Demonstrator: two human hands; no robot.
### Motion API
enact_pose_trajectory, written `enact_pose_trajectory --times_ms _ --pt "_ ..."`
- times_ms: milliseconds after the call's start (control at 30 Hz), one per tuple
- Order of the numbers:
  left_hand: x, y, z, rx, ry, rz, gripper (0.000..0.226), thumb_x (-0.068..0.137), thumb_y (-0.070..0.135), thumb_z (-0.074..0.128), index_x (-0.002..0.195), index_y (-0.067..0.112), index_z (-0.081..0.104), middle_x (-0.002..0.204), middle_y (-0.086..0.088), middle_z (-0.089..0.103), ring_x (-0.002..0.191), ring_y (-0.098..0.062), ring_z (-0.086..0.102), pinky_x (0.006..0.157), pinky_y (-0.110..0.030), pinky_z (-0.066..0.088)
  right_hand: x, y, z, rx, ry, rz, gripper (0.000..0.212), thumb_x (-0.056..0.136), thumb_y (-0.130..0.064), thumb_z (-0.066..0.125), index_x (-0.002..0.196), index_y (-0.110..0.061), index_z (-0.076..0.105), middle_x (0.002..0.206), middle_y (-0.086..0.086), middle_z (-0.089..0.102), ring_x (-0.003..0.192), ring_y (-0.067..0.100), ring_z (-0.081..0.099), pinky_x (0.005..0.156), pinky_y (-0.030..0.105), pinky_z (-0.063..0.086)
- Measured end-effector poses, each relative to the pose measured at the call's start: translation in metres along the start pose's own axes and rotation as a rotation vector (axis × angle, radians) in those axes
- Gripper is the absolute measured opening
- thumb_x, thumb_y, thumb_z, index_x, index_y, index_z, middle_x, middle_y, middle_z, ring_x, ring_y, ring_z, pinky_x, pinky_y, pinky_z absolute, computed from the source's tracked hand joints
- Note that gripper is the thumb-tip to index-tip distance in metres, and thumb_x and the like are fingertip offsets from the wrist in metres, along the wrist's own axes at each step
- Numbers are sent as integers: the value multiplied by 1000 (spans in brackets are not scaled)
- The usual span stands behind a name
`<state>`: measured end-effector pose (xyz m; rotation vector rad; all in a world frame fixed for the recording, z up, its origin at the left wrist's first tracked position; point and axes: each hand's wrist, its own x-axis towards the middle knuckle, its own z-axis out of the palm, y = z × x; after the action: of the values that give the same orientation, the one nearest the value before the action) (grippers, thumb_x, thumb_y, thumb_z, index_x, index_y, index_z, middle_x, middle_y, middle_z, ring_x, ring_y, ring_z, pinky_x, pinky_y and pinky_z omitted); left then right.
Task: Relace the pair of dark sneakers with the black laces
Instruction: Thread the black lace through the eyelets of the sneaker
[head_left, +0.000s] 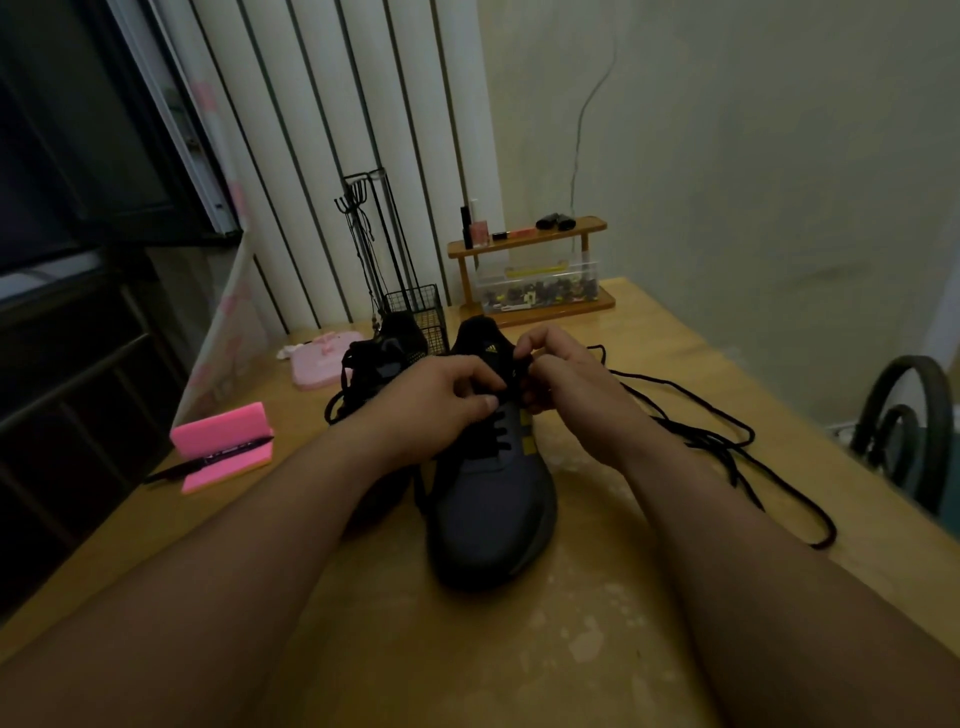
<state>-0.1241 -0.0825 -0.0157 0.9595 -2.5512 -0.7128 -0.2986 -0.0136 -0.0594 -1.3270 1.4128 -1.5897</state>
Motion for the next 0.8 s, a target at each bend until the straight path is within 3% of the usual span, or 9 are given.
enact_pose_trajectory --times_ms 100,233,367,500,633,700,800 --pt "7 0 -6 33 -57 11 15 103 25 65 111 37 66 89 5 63 74 -5 60 59 -16 43 1 2 0 -19 -3 -7 25 96 -2 44 107 -19 59 87 7 57 76 19 53 71 38 45" --pt "20 4 -17 101 -204 27 16 99 21 67 104 36 63 84 4 59 69 -8 56 65 -26 46 3 2 2 -36 -17 -10 31 95 -1 45 110 -23 61 86 7 56 76 18 54 71 37 46" --pt "23 6 -29 170 -296 43 13 99 23 67 104 34 62 85 6 59 68 -5 54 66 -27 44 2 1 2 -53 -15 -5 29 97 -2 44 111 -22 60 82 4 54 73 15 52 68 35 45" --pt "19 0 -27 191 -188 90 8 102 26 64 103 34 61 90 5 61 74 -5 56 65 -22 42 3 2 2 -97 -25 -35 28 99 -5 44 113 -23 60 83 5 55 74 20 51 69 39 43" --pt "13 -15 -20 -22 -79 83 12 102 24 66 101 36 64 95 2 65 81 -7 62 71 -24 47 1 4 5 -238 -35 -64 36 102 -15 46 125 -39 59 99 1 65 86 18 63 72 33 53" --pt "11 -23 -19 -140 -100 71 15 100 22 67 98 37 66 98 0 66 88 -13 64 78 -30 50 1 4 6 -253 -41 -55 37 102 -16 46 128 -40 57 104 1 66 88 16 64 69 27 52" --pt "11 -21 -19 -76 -181 73 14 97 23 72 99 34 64 95 0 65 85 -15 63 78 -33 53 1 5 6 -255 -45 -50 39 103 -12 44 129 -38 56 105 3 66 87 15 62 65 22 49"
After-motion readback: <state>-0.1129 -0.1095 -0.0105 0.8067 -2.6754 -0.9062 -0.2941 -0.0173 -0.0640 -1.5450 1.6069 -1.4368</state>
